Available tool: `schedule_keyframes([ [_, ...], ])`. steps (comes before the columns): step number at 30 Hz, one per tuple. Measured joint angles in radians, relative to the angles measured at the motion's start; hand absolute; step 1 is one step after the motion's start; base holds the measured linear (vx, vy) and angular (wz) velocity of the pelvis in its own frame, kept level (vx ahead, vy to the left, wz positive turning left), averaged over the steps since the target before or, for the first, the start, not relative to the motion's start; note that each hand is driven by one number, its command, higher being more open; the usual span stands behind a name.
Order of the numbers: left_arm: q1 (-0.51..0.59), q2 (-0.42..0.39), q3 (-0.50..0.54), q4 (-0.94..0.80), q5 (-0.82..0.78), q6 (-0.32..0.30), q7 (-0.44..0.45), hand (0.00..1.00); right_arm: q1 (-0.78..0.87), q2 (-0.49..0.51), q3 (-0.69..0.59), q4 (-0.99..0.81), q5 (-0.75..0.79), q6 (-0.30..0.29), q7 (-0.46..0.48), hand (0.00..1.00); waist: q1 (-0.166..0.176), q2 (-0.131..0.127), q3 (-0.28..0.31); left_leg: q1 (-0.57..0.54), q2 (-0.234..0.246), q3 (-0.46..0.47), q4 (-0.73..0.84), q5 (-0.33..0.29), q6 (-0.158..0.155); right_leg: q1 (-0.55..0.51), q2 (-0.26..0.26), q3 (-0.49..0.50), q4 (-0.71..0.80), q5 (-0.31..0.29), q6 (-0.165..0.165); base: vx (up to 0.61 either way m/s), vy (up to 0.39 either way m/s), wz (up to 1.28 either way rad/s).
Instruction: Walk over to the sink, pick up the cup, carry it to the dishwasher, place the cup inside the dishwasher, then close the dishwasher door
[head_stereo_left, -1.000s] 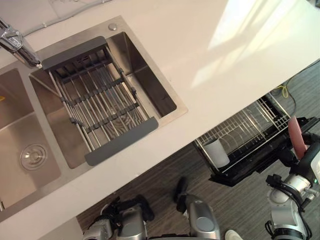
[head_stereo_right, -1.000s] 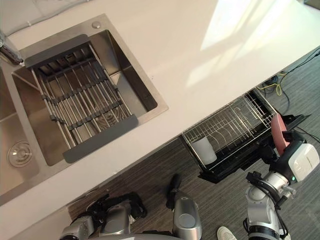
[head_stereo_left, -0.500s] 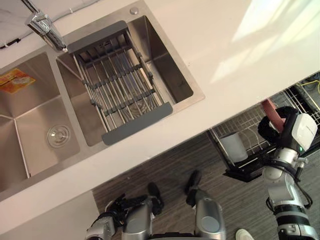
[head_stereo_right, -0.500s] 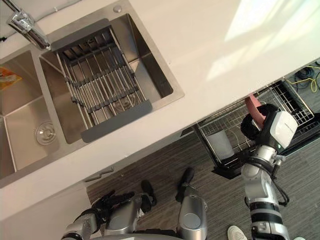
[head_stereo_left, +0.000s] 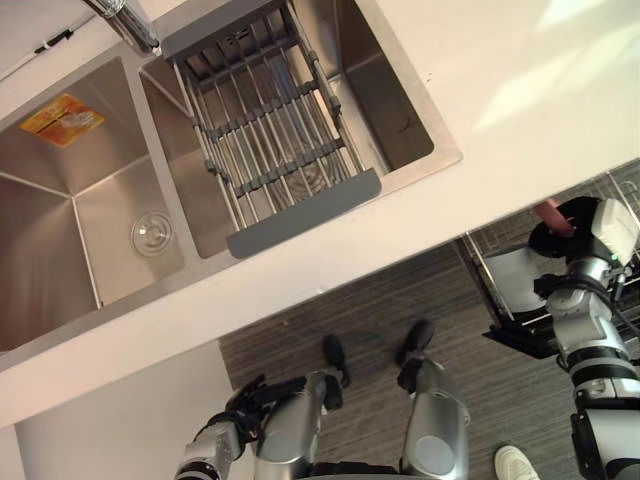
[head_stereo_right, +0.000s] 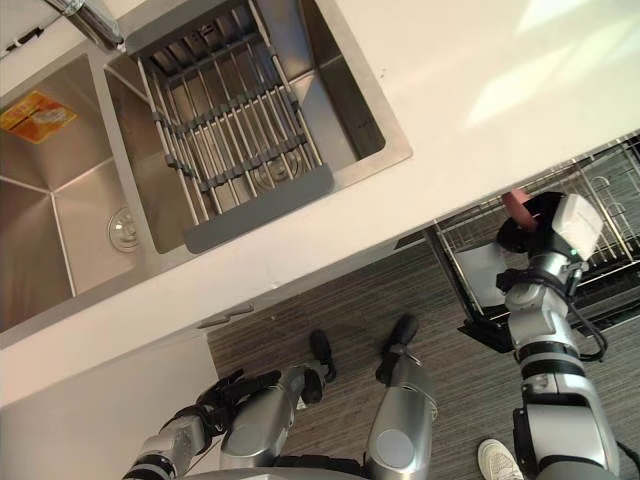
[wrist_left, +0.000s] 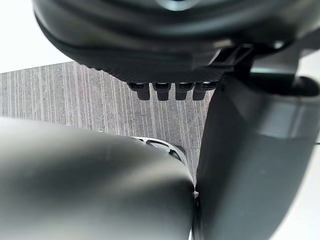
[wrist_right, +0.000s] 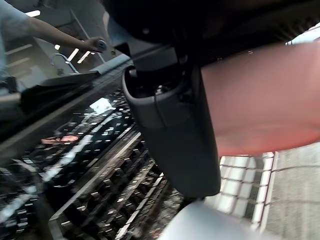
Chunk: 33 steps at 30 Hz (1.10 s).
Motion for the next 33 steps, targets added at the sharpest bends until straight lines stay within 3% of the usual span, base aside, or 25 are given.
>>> schedule_keyframes([
  [8, -0.021, -0.001, -0.002, 0.028, -0.010, -0.002, -0.019, 1.00, -0.035, -0.046, -0.007, 0.038, 0.038, 0.058, -0.016, 1.00, 0.002, 0.013, -0.001, -0.021, -0.012, -0.038, 0.013, 0.000, 0.000, -0.027, -0.006, 0.020, 0.020, -0.002, -0.004, 0.00, 0.007, -0.03],
  [11, -0.023, -0.001, -0.002, 0.032, -0.010, -0.002, -0.019, 1.00, -0.029, -0.046, -0.016, 0.037, 0.046, 0.052, -0.015, 1.00, -0.001, 0.013, 0.000, -0.022, -0.013, -0.039, 0.013, 0.000, 0.000, -0.030, -0.007, 0.024, 0.027, -0.003, -0.006, 0.00, 0.004, -0.01],
  [15, -0.023, -0.001, -0.001, 0.035, -0.010, -0.003, -0.019, 1.00, -0.002, -0.045, -0.064, 0.018, 0.169, -0.072, 0.087, 1.00, -0.005, 0.013, 0.000, -0.020, -0.011, -0.044, 0.020, 0.000, 0.000, -0.028, -0.007, 0.031, 0.038, -0.008, -0.008, 0.00, 0.000, 0.00],
  [17, -0.023, -0.001, -0.001, 0.038, -0.003, -0.008, -0.022, 1.00, 0.062, -0.038, -0.079, -0.053, 0.274, -0.163, 0.214, 1.00, -0.008, 0.011, 0.001, -0.007, -0.008, -0.050, 0.023, -0.001, -0.001, -0.013, -0.007, 0.031, 0.044, -0.014, -0.009, 0.00, 0.000, 0.02],
  [18, -0.023, -0.001, -0.001, 0.038, 0.005, -0.008, -0.023, 1.00, 0.081, -0.035, -0.081, -0.074, 0.298, -0.182, 0.240, 1.00, -0.010, 0.010, 0.002, -0.002, -0.008, -0.052, 0.023, -0.001, -0.002, -0.007, -0.007, 0.032, 0.046, -0.017, -0.008, -0.01, 0.000, 0.03],
  [22, -0.020, 0.003, 0.007, 0.035, 0.064, -0.009, -0.032, 1.00, 0.205, 0.038, -0.111, -0.250, 0.462, -0.258, 0.424, 1.00, -0.023, -0.015, 0.010, 0.053, 0.004, -0.051, 0.019, -0.010, -0.015, 0.046, 0.005, 0.033, 0.045, -0.031, -0.008, -0.01, -0.012, -0.06],
  [26, 0.006, 0.016, 0.022, 0.015, 0.102, -0.004, -0.034, 1.00, 0.321, 0.113, -0.140, -0.383, 0.476, -0.267, 0.538, 1.00, -0.033, -0.058, 0.008, 0.122, 0.021, -0.037, -0.006, -0.014, -0.026, 0.106, 0.033, 0.041, 0.022, -0.042, -0.003, 0.00, -0.036, -0.18],
  [30, 0.038, 0.031, 0.049, -0.003, 0.123, 0.002, -0.034, 1.00, 0.391, 0.172, -0.255, -0.488, 0.475, -0.266, 0.479, 1.00, -0.055, -0.098, -0.009, 0.176, 0.040, -0.014, -0.026, -0.024, -0.040, 0.149, 0.063, 0.055, -0.009, -0.042, -0.002, 0.05, -0.037, -0.22],
  [33, 0.045, 0.041, 0.050, -0.003, 0.139, 0.007, -0.031, 1.00, 0.424, 0.181, -0.430, -0.569, 0.476, -0.249, 0.353, 1.00, -0.066, -0.117, -0.020, 0.210, 0.051, 0.012, -0.036, -0.032, -0.048, 0.174, 0.082, 0.071, -0.030, -0.036, -0.005, 0.07, -0.008, -0.21],
])
